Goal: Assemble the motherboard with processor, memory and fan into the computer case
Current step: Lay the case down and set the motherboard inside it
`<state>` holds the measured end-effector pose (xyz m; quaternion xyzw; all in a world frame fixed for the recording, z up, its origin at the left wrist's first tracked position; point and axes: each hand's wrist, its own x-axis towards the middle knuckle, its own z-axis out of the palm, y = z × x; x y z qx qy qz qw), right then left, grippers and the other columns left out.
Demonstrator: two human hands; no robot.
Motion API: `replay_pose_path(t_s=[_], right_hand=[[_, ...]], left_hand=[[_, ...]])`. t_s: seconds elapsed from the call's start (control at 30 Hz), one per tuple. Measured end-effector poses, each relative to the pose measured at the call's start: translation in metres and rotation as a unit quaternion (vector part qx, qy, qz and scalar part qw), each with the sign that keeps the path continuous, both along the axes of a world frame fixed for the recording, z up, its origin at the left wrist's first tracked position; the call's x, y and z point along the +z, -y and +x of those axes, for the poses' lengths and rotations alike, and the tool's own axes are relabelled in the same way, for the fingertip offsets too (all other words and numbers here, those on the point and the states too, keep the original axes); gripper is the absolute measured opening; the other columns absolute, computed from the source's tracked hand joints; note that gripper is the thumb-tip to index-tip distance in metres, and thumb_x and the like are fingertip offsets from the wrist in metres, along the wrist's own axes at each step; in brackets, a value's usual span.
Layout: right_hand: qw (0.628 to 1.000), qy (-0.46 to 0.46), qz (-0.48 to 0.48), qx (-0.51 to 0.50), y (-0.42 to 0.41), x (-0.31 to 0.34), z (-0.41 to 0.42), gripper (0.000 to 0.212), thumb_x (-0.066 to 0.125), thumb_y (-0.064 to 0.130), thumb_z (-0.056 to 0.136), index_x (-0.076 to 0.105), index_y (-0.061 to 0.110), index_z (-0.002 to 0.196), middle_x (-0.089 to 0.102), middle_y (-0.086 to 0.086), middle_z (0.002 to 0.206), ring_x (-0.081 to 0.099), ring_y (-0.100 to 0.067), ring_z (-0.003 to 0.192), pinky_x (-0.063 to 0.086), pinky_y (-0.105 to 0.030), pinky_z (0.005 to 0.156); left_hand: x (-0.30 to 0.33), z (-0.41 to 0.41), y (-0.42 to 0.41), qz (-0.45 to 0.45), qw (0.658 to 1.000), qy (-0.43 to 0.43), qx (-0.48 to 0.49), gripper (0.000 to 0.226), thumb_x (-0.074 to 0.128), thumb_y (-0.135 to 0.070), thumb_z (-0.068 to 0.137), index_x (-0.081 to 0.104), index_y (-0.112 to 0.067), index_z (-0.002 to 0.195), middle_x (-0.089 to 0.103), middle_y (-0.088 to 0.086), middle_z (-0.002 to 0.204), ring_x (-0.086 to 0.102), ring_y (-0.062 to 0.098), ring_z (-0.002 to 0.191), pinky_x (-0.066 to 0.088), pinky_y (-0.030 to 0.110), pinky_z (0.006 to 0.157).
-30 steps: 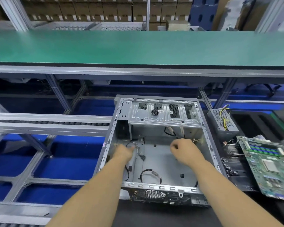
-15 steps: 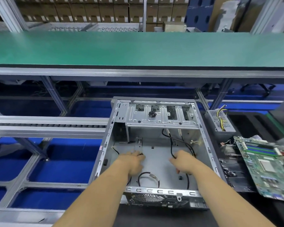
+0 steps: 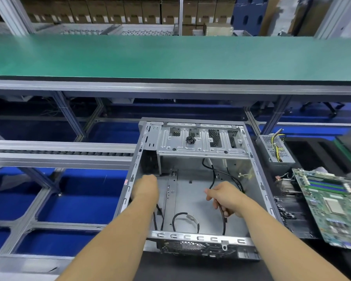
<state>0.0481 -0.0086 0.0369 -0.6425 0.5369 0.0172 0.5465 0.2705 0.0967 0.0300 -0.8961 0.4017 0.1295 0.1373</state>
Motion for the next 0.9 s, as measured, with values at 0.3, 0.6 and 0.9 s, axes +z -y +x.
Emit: replay_pose_path(t_s=[0.3,0.6,0.9], right_hand=[[0.971,0.130,0.183,-0.088,0.005,0.006,0.004,0.027,0.069,0.023,0.097,0.063,-0.002,0.105,0.072,-0.015,0.074,0.069,-0.019,0.057,0.058,-0.030,0.054],[0.947,0.269,0.160,-0.075,0.004,0.003,0.019,0.020,0.066,0.024,0.098,0.065,0.006,0.089,0.063,-0.011,0.077,0.056,-0.018,0.059,0.045,-0.027,0.055],[0.988,0.083,-0.134,-0.009,0.010,-0.016,0.019,0.031,0.061,0.023,0.100,0.058,0.018,0.130,0.066,-0.002,0.091,0.058,-0.007,0.057,0.042,-0.015,0.052]], left_hand=[[-0.003,-0.018,0.004,0.005,0.984,-0.060,-0.166,0.025,0.045,-0.016,0.094,0.062,-0.015,0.112,0.065,0.008,0.116,0.063,0.030,0.106,0.048,0.034,0.083],[0.015,-0.056,0.011,-0.081,0.722,-0.685,-0.043,0.036,0.052,-0.043,0.100,0.065,-0.010,0.094,0.075,0.014,0.085,0.069,0.021,0.070,0.057,0.029,0.070],[0.003,-0.005,0.019,-0.439,0.573,-0.599,0.346,0.019,0.055,-0.019,0.100,0.058,-0.007,0.086,0.025,-0.007,0.046,0.020,0.007,0.036,0.018,0.016,0.036]])
